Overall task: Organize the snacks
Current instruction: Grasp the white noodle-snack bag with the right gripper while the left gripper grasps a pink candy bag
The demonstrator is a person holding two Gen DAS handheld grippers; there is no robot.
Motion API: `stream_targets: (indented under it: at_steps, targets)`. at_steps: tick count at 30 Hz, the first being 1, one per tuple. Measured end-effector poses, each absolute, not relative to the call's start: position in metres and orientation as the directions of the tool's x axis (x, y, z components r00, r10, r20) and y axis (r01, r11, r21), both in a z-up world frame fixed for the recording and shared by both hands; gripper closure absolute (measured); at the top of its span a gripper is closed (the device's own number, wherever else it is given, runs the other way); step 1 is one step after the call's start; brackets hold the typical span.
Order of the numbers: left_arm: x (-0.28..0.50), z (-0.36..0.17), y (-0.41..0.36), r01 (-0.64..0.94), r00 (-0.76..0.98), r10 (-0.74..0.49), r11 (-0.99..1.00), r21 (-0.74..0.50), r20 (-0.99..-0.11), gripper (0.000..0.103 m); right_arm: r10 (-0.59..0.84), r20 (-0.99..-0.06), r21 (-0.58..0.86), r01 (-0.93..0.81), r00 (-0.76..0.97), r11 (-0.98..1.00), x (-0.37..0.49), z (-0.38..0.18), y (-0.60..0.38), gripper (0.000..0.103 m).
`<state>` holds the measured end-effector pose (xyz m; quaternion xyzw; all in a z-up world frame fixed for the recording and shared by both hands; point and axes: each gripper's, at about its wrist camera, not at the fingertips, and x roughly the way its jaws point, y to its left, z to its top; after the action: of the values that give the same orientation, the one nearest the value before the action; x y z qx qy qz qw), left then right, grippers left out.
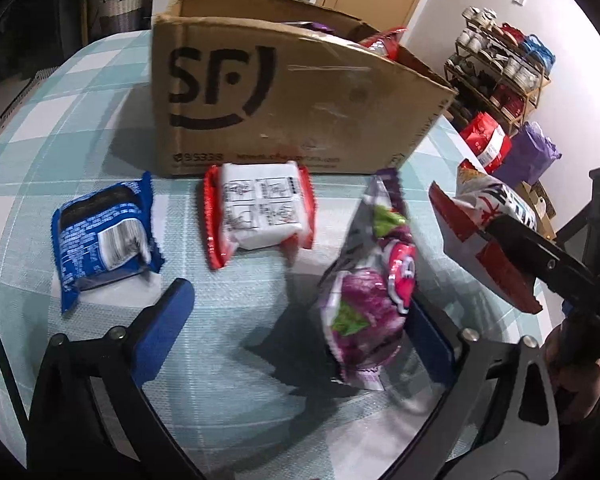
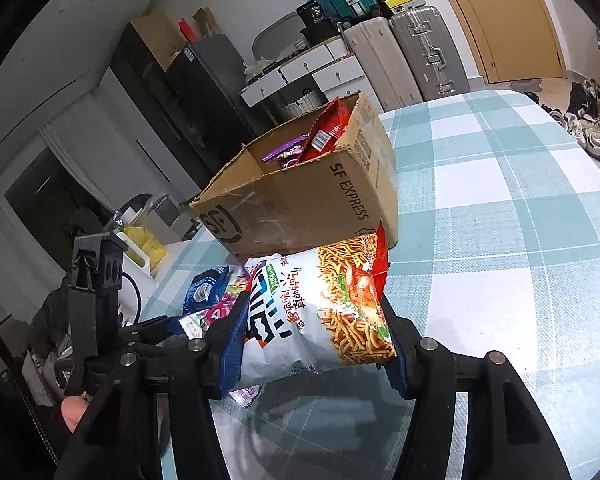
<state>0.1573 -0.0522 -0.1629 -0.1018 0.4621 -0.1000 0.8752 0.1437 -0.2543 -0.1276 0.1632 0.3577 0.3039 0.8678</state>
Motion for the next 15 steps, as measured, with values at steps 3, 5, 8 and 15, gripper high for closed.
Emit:
stream_targets:
  at_steps: [3,5,8,15]
  targets:
    - [0.155,-0.159,-0.063,0.119,0.562,-0.287,0.956,-0.268,-0.775,0.024,0.642,-0.519,0.502,-0.406,0.565,0.764,0.141,-0.127,-0.257,0.045]
    - [0.155,-0.156,-0.07,0.157,0.563,-0.312,0.95,-0.271,-0.766,0.039,0.64,-0.519,0.503,-0.403,0.567,0.764,0.139,-0.127,-0.26,0.045]
    - [0.155,-0.151,-0.08,0.21,0.56,-0.349,0.937,-0.279,-0.751,0.067,0.638,-0.519,0.503,-0.4,0.57,0.766,0.137,-0.126,-0.263,0.045]
    - [0.148,-0.141,-0.089,0.216,0.569,-0.329,0.944,-0.248,-0.754,0.071,0.634,-0.515,0.503,-0.395,0.576,0.768,0.126,-0.123,-0.265,0.045]
